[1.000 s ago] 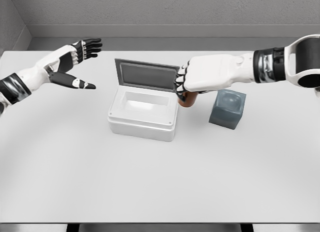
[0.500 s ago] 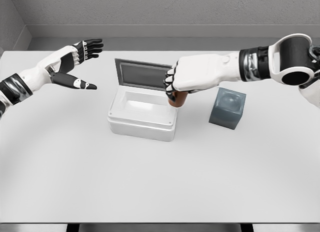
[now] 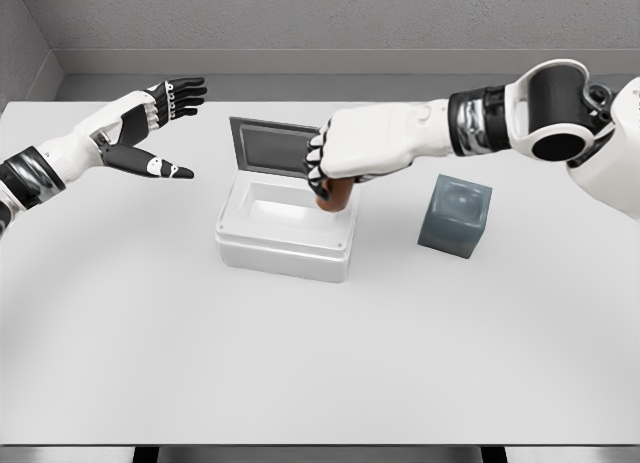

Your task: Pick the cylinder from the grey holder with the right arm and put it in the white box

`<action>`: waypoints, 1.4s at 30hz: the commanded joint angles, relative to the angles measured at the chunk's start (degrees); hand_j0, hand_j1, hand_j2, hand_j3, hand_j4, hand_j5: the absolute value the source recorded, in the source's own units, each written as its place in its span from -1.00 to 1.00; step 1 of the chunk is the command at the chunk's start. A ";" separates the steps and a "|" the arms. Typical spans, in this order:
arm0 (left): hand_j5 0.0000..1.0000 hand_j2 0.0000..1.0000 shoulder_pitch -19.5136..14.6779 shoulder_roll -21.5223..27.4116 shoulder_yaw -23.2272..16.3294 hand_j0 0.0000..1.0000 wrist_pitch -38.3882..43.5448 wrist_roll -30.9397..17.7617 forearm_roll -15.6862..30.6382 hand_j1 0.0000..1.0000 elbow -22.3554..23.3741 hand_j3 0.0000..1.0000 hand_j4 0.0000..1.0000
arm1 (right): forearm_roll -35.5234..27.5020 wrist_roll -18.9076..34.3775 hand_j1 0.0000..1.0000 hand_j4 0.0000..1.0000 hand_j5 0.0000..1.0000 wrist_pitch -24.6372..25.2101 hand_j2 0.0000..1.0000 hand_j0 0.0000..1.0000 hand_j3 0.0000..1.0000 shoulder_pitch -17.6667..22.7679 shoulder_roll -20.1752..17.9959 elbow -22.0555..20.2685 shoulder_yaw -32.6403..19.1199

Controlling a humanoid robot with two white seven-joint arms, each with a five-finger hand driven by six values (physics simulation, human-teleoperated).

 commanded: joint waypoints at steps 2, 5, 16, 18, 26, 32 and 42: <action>1.00 1.00 0.00 0.13 0.03 1.00 0.02 0.00 0.35 1.00 -0.03 1.00 1.00 | -0.26 -0.04 -0.08 -0.08 -0.08 0.16 -0.08 -0.08 -0.08 -0.35 0.72 0.62 0.40; 1.00 1.00 0.00 0.04 0.03 1.00 0.02 0.00 0.35 1.00 -0.03 1.00 1.00 | -0.26 -0.04 -0.08 -0.08 -0.08 0.16 -0.08 -0.08 -0.08 -0.35 0.99 1.50 0.49; 1.00 1.00 -0.09 0.04 0.03 1.00 0.02 0.00 0.27 1.00 -0.03 1.00 1.00 | -0.26 -0.04 -0.06 -0.06 -0.06 0.16 -0.06 -0.06 -0.06 -0.79 1.78 2.03 0.57; 1.00 1.00 -0.17 0.04 0.03 1.00 0.02 0.00 0.27 1.00 -0.03 1.00 1.00 | -0.26 -0.04 -0.06 -0.06 -0.06 0.16 -0.06 -0.06 -0.06 -0.79 1.87 2.12 0.49; 1.00 1.00 -0.26 0.04 0.03 1.00 0.02 0.00 0.00 1.00 0.23 1.00 1.00 | 3.79 -0.04 1.00 1.00 1.00 0.16 1.00 1.00 1.00 -0.62 3.01 2.12 0.22; 1.00 1.00 -0.26 0.04 0.03 1.00 0.02 0.00 0.00 1.00 0.23 1.00 1.00 | 3.79 -0.04 1.00 1.00 1.00 0.16 1.00 1.00 1.00 -0.70 3.01 2.12 -0.22; 1.00 1.00 -0.79 -1.54 -1.29 1.00 0.02 0.00 -0.09 1.00 0.23 1.00 1.00 | -5.61 -0.04 1.00 1.00 1.00 0.16 1.00 1.00 1.00 3.42 -13.77 -11.85 -12.43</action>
